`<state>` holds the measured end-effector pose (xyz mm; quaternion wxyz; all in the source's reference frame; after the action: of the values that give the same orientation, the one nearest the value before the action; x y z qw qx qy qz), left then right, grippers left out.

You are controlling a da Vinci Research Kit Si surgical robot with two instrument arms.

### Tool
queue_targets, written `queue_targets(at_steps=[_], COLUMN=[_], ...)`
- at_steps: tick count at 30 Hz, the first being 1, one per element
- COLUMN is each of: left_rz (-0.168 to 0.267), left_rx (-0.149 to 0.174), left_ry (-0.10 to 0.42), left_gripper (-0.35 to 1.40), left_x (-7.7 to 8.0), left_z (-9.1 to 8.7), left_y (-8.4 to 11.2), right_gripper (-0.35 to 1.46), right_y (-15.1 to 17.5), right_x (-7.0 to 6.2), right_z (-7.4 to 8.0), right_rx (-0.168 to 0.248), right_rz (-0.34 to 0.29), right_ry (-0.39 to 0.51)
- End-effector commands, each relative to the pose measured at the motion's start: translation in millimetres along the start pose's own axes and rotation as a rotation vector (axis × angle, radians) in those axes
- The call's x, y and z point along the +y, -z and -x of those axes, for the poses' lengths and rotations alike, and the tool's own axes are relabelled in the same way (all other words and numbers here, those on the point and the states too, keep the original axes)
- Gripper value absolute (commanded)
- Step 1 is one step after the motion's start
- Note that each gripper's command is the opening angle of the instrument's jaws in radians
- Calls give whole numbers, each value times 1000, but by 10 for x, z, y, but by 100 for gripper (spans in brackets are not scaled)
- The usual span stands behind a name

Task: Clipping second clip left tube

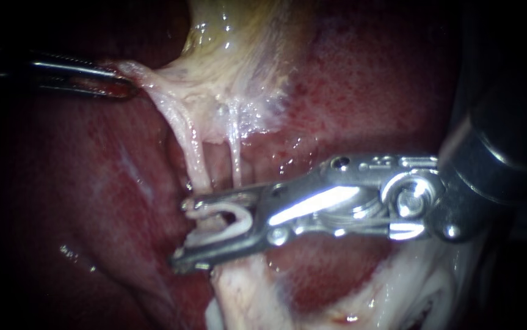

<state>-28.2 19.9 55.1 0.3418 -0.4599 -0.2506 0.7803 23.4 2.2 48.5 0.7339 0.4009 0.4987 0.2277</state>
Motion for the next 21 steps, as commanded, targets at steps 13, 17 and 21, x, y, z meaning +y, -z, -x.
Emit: queue_targets(at_steps=[13, 17, 21], left_rz=[1, 0, 0], left_rx=[0, 0, 0], left_ry=[-1, -1, -1], left_gripper=[-35, -35, -35], left_x=[0, 0, 0], left_z=[1, 1, 2], left_y=[1, 1, 1], right_gripper=[50, 50, 50], right_y=[22, 28, 26], right_x=[31, 49, 65], right_z=[23, 37, 52], right_rx=[5, 12, 9], right_rz=[-4, -2, 2], right_ry=[28, 46, 54])
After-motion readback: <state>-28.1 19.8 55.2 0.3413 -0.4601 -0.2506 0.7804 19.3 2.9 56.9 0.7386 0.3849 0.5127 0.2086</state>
